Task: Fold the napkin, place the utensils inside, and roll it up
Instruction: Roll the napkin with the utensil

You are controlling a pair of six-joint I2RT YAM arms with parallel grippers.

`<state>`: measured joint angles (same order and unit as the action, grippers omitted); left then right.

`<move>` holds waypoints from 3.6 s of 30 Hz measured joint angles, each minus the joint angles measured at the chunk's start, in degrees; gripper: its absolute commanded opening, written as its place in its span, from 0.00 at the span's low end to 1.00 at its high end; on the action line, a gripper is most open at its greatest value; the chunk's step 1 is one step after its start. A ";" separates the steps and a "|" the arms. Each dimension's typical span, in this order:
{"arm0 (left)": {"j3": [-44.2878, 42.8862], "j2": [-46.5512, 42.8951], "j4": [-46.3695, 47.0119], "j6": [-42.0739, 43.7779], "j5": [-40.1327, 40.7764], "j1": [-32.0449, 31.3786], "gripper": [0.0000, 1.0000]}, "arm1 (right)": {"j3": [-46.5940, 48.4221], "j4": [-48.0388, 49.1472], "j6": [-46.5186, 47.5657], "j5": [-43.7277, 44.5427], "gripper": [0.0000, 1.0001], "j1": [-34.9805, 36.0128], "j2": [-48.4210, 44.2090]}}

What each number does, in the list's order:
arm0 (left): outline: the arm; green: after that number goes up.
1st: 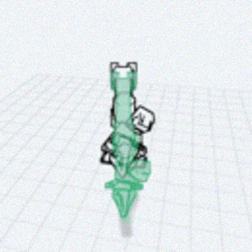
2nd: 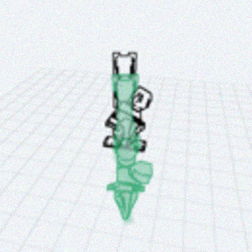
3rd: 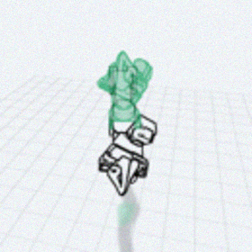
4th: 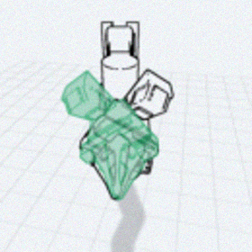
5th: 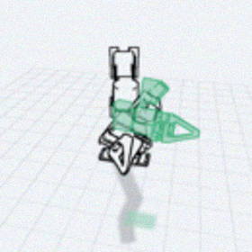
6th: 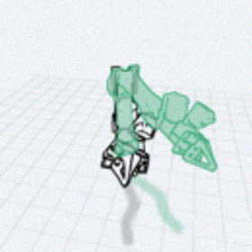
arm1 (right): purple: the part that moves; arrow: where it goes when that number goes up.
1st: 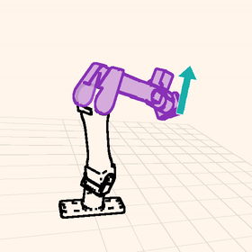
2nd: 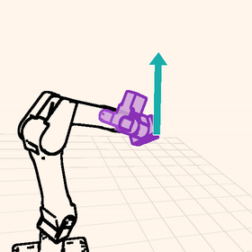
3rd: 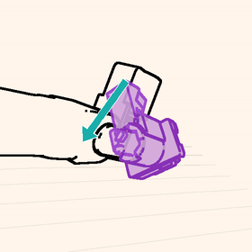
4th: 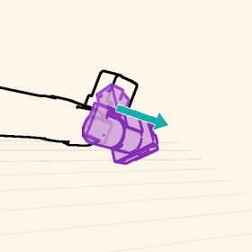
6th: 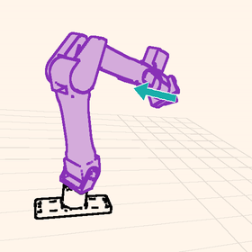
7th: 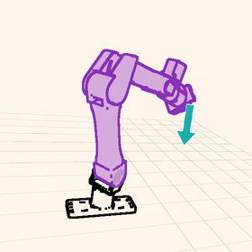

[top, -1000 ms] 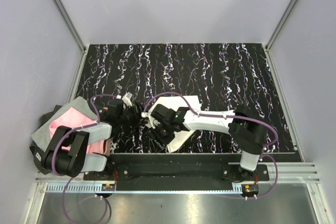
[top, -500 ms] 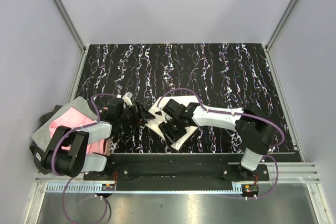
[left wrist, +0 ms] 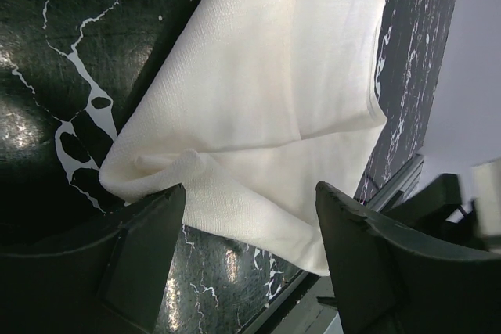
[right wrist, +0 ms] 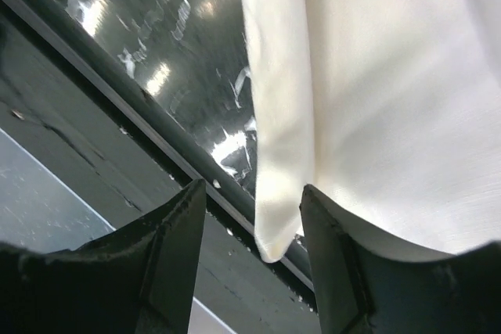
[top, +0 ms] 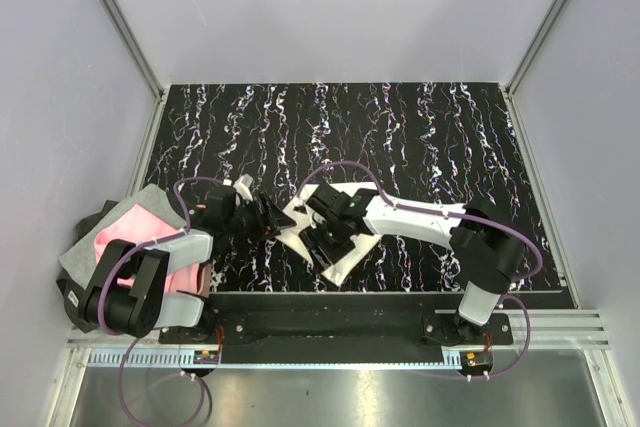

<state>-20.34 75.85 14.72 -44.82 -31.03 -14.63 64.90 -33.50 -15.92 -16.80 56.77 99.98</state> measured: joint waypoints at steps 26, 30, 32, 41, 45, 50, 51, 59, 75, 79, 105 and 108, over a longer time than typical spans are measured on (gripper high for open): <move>-1.09 1.11 -0.57 0.20 -0.04 0.02 0.75 | 9.05 12.15 4.83 14.27 0.80 -0.85 9.94; -1.09 1.14 -0.48 0.20 -0.04 0.02 0.75 | 8.04 13.46 4.59 12.37 0.80 -1.40 10.23; -1.09 1.14 -0.48 0.24 -0.04 0.02 0.75 | 7.78 14.01 4.35 11.39 0.79 -1.44 10.64; -1.09 1.20 -0.42 0.20 -0.04 0.02 0.75 | 7.39 15.21 1.90 8.74 0.78 -1.95 10.64; -1.18 1.66 0.20 0.17 -0.20 0.02 0.75 | 7.28 15.32 1.27 7.69 0.78 -1.97 10.64; -1.36 2.01 0.44 0.15 -0.24 0.02 0.75 | 7.04 15.41 0.81 8.26 0.79 -1.97 10.34; -1.36 2.01 0.44 0.15 -0.24 0.02 0.75 | 7.04 14.97 0.63 8.79 0.80 -1.92 10.14; -1.73 2.38 0.42 0.13 -0.22 0.02 0.75 | 7.58 9.46 0.68 19.21 0.64 2.14 1.97; -1.84 2.54 0.39 0.13 -0.24 0.02 0.75 | 10.99 8.35 -2.03 20.26 0.29 8.46 8.70; -1.86 2.54 0.42 0.13 -0.26 0.02 0.77 | 10.73 8.37 -2.14 20.46 0.27 8.41 9.40; -6.32 -2.56 -11.10 10.34 9.94 1.81 0.89 | -1.49 19.69 5.64 0.44 0.24 0.74 6.47; -6.29 -3.37 -10.60 11.06 10.10 1.97 0.86 | -2.01 19.76 5.99 -1.51 0.23 0.63 6.27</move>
<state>-26.63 72.49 4.12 -33.76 -20.93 -12.67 62.89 -13.74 -9.93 -18.31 57.41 106.26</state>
